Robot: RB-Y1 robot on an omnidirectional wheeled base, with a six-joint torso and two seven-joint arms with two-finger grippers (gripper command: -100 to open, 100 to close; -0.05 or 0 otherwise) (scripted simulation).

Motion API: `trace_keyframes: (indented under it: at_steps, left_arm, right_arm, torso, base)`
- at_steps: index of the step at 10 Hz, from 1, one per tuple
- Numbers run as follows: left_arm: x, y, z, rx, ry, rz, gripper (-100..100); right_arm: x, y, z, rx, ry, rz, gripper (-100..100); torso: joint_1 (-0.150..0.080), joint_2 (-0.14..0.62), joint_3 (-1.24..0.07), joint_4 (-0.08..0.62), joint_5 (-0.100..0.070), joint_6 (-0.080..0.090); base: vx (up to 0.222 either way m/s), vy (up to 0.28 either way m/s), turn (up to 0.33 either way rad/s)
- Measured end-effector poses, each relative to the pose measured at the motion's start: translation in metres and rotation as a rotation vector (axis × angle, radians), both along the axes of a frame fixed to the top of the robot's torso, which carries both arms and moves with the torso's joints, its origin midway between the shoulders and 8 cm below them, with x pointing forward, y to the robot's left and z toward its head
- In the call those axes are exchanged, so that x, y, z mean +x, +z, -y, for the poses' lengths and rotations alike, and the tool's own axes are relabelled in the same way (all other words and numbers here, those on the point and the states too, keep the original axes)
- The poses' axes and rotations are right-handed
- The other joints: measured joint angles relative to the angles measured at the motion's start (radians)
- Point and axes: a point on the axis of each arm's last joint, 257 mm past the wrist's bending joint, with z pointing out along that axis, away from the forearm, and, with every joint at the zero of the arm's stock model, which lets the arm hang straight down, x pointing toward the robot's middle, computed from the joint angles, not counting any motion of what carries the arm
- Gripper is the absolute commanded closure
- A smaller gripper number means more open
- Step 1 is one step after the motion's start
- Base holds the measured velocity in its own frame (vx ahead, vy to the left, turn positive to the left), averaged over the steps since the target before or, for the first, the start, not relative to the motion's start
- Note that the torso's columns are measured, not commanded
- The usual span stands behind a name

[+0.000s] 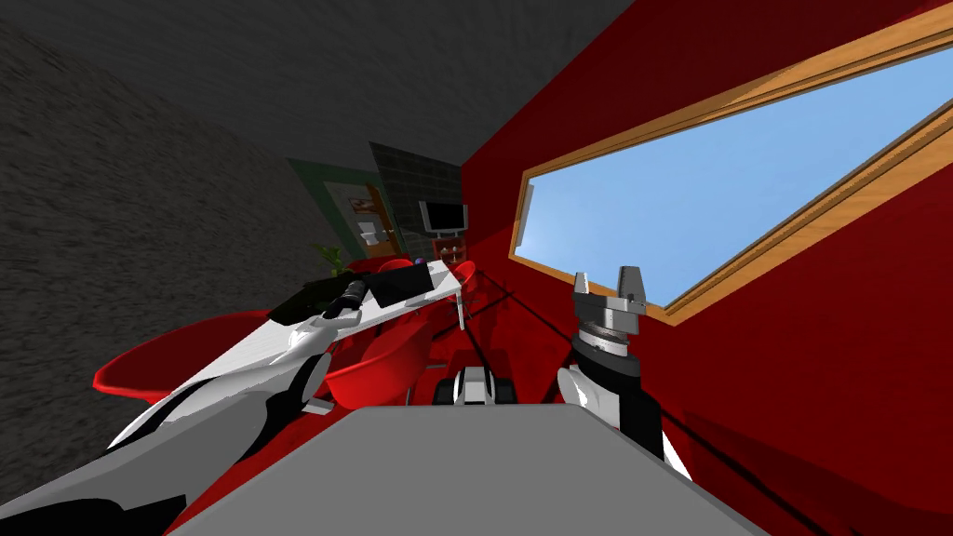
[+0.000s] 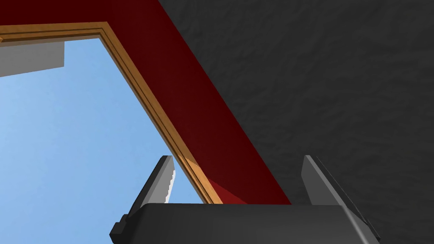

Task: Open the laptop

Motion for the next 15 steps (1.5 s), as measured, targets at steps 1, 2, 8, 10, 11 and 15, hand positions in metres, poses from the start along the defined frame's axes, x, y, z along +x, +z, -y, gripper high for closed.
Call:
trace_keyframes:
  at_steps: [1,2,8,10,11,15]
  left_arm:
    - [-0.002,0.0,-0.002,-0.004,0.01,0.004,100]
    - [-0.004,0.0,-0.004,-0.006,0.02,0.006,100]
    - [-0.014,-0.002,-0.014,-0.005,0.065,0.005,100]
    - [-0.017,-0.002,-0.017,-0.004,0.078,0.003,100]
    - [-0.018,-0.003,-0.019,-0.007,0.085,0.002,100]
    - [-0.023,-0.005,-0.023,-0.004,0.108,-0.004,100]
  right_arm:
    - [0.0,0.0,0.0,0.0,0.0,0.0,0]
    - [0.0,0.0,0.0,0.0,0.0,0.0,0]
    - [0.0,0.0,0.0,0.0,0.0,0.0,0]
    - [0.0,0.0,0.0,0.0,0.0,0.0,0]
    - [0.0,0.0,0.0,0.0,0.0,0.0,0]
    - [0.0,0.0,0.0,0.0,0.0,0.0,0]
  torso:
    - [0.0,0.001,0.0,0.0,0.0,0.001]
    - [0.0,0.002,0.001,0.0,0.0,0.0]
    - [0.0,0.001,0.001,0.0,0.0,0.0]
    - [0.0,0.001,0.001,0.0,0.0,0.001]
    - [0.0,0.001,0.001,0.0,0.0,0.0]
    - [0.0,0.0,0.0,0.0,0.0,0.0]
  base:
    - [-0.046,0.024,-0.094]
    - [-0.03,0.013,0.006]
    - [-0.046,0.019,-0.071]
    - [-0.056,0.018,-0.122]
    - [-0.022,0.011,0.031]
    - [-0.043,0.014,-0.091]
